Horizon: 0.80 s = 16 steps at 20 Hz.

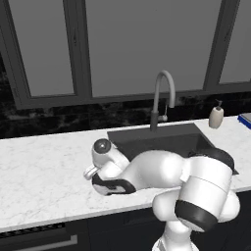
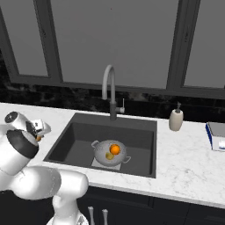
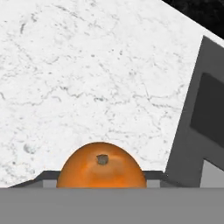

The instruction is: Put the colander in the sink, put the kiwi, orange, tangerine in the colander, and turn on the sink faucet and pour water over the colander.

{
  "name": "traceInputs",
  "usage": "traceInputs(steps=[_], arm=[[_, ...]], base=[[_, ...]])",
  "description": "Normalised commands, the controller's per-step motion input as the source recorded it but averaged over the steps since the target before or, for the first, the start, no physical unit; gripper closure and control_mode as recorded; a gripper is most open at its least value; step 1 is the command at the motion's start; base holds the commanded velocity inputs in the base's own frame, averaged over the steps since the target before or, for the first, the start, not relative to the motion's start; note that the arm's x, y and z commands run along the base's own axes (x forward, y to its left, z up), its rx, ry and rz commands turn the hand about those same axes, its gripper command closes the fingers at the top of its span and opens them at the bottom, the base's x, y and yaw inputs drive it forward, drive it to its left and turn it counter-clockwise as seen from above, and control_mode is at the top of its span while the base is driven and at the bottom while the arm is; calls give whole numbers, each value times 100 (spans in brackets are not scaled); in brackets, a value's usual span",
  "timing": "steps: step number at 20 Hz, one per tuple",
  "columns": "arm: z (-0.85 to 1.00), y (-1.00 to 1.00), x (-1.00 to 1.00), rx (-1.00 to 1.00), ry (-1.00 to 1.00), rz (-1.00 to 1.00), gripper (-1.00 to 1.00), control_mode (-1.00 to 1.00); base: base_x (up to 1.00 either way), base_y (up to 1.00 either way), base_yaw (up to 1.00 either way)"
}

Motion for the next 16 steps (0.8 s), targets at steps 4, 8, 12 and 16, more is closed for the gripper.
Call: traceInputs(steps=[4, 8, 12, 16], arm=[[75, -100, 0, -14, -50, -10, 100, -100], [91, -100, 4, -3, -32, -18, 100, -100], [94, -100, 26, 2, -9, -23, 100, -100], [57, -100, 55, 26, 39, -36, 100, -100]], base=[[0, 0, 0], [0, 0, 0], [0, 0, 0], [0, 0, 0]])
